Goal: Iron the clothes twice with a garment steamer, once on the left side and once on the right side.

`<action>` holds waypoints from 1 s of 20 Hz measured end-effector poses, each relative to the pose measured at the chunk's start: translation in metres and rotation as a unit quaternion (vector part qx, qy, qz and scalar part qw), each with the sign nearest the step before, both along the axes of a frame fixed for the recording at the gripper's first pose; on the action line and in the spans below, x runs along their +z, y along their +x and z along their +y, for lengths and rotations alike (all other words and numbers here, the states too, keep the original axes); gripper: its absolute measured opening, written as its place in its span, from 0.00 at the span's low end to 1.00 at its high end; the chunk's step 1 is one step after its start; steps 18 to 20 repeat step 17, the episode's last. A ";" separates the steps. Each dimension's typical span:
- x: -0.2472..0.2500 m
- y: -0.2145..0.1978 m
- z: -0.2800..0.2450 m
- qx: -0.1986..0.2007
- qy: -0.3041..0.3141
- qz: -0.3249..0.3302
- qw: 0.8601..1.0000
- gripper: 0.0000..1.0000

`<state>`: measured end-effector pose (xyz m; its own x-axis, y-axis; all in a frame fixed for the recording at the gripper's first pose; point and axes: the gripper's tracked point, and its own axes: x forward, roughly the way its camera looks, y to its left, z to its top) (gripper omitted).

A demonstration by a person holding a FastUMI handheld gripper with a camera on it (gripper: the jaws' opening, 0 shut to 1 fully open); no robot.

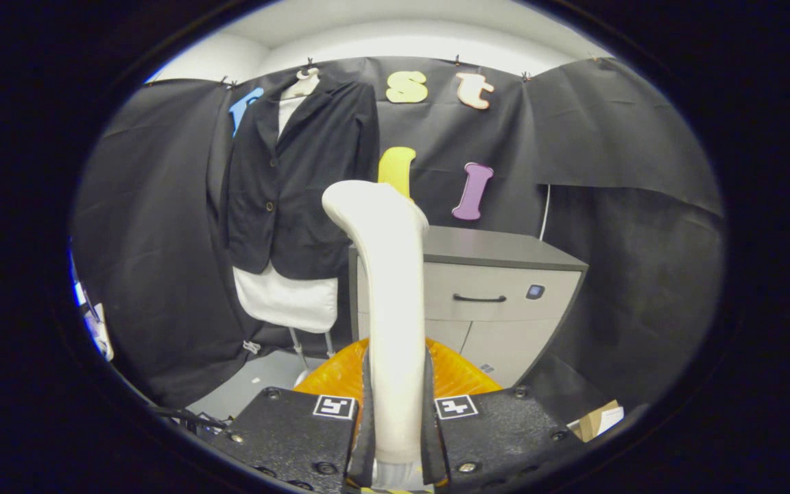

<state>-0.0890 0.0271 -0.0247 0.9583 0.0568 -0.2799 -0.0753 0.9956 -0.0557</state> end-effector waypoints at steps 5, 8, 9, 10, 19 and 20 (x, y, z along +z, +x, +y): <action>0.007 -0.023 -0.020 -0.002 0.013 -0.006 1.000 0.29; 0.006 -0.033 -0.026 -0.003 0.019 -0.003 1.000 0.29; 0.005 -0.036 -0.029 -0.002 0.022 0.000 1.000 0.29; 0.005 -0.039 -0.031 -0.004 0.025 0.002 1.000 0.29; -0.007 -0.046 -0.043 -0.011 0.029 0.022 0.999 0.29; -0.007 -0.046 -0.043 -0.011 0.029 0.022 0.999 0.29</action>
